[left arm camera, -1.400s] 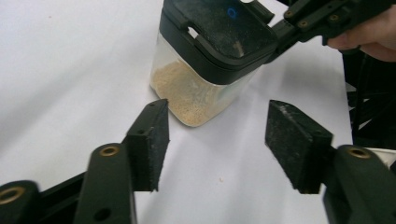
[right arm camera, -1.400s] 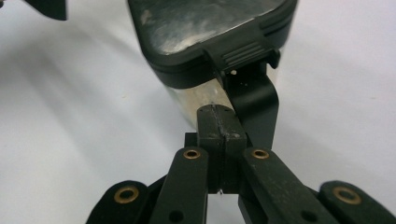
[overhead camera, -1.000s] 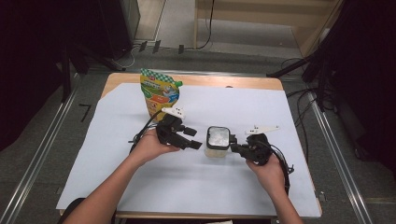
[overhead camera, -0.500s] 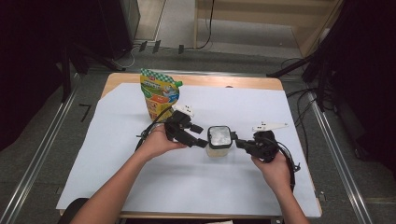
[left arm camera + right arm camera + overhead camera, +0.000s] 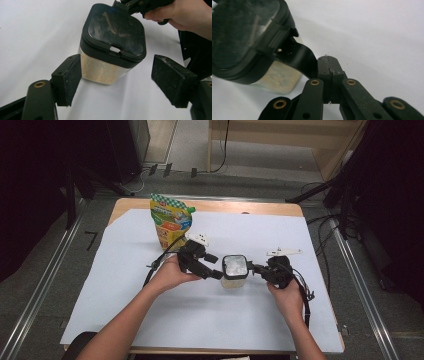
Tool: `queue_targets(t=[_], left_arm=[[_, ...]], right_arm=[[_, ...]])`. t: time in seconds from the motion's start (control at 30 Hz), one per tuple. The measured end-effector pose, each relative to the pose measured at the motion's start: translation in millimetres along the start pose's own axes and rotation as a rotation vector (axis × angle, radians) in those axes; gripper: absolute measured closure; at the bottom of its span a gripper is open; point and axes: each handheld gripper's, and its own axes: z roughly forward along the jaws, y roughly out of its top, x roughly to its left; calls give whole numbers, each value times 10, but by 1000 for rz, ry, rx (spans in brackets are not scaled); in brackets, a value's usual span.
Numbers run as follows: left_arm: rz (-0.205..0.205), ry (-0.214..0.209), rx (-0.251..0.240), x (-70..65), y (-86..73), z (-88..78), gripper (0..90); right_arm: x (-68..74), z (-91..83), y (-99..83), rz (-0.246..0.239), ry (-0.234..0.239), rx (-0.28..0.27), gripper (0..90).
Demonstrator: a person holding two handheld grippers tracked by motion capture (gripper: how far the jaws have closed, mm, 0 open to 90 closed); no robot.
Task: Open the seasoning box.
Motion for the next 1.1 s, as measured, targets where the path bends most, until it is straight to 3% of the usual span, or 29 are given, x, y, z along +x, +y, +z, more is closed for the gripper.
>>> queue_targets(t=[0.17,0.27,0.5,0.63,0.83,1.1], left_arm=[[10,-22,-9,13,-30,12,182],[2,-12,3,37,-56,21,175],[21,-11,8,41,-117,41,159],[44,20,34,37,-148,91,139],[73,49,25,12,-156,101,138],[82,82,26,-37,-134,127,130]], right_arm=[[27,43,2,-1,-16,-11,900],[52,79,9,-2,-18,-9,900],[95,181,40,15,20,-5,900],[150,194,47,3,27,-1,900],[214,211,55,-10,34,9,900],[239,219,54,-8,33,9,900]])
